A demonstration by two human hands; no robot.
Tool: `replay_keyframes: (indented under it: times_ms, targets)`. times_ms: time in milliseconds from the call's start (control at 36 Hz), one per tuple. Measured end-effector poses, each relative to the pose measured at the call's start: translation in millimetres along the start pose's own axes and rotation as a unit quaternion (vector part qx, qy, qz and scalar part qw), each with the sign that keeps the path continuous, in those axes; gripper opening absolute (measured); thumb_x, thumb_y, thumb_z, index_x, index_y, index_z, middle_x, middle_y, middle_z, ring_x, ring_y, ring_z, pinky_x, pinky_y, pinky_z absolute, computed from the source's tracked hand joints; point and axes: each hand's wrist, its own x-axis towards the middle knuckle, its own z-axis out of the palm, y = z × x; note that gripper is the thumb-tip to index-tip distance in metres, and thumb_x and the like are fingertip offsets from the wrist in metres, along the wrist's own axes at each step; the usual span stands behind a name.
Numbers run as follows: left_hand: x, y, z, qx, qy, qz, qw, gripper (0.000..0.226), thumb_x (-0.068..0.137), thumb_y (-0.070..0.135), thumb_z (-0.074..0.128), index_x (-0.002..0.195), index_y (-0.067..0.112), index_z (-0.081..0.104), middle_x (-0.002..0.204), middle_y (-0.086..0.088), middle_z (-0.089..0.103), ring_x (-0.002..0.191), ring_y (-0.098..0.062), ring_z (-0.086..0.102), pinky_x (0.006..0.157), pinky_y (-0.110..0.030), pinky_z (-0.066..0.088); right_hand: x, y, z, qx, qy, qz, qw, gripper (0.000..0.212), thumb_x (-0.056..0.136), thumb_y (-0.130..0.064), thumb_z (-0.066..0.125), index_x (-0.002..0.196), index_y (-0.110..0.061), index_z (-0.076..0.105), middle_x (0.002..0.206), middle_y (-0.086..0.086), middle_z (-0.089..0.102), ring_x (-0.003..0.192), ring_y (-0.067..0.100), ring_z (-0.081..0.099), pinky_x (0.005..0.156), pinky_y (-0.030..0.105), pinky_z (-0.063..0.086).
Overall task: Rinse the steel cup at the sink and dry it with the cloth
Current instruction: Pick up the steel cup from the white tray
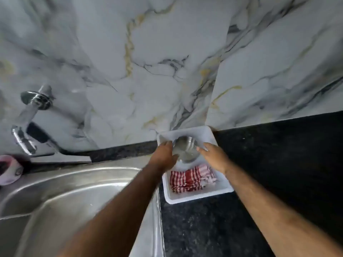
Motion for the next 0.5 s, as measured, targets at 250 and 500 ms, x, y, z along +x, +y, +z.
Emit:
replay_keyframes:
  times_ms: [250, 500]
  targets:
    - [37, 13, 32, 0.001, 0.047, -0.116, 0.992, 0.038, 0.096, 0.006, 0.062, 0.133, 0.0, 0.06, 0.13, -0.019, 0.068, 0.12, -0.033, 0.066, 0.095, -0.035, 0.054, 27, 21, 28, 0.146, 0.071, 0.001, 0.987, 0.045, 0.112, -0.027, 0.064, 0.153, -0.009, 0.063, 0.149, 0.013, 0.071, 0.13, 0.023, 0.066, 0.104, 0.034, 0.052]
    - [15, 1, -22, -0.229, 0.146, -0.104, 0.957, 0.02, 0.089, 0.005, 0.068, 0.108, 0.006, 0.074, 0.07, 0.006, 0.068, 0.04, 0.001, 0.065, 0.04, -0.014, 0.053, 25, -7, 24, 0.495, 0.102, 0.048, 0.861, 0.033, 0.113, -0.014, 0.06, 0.145, -0.008, 0.065, 0.141, 0.021, 0.072, 0.118, 0.028, 0.074, 0.083, 0.03, 0.061]
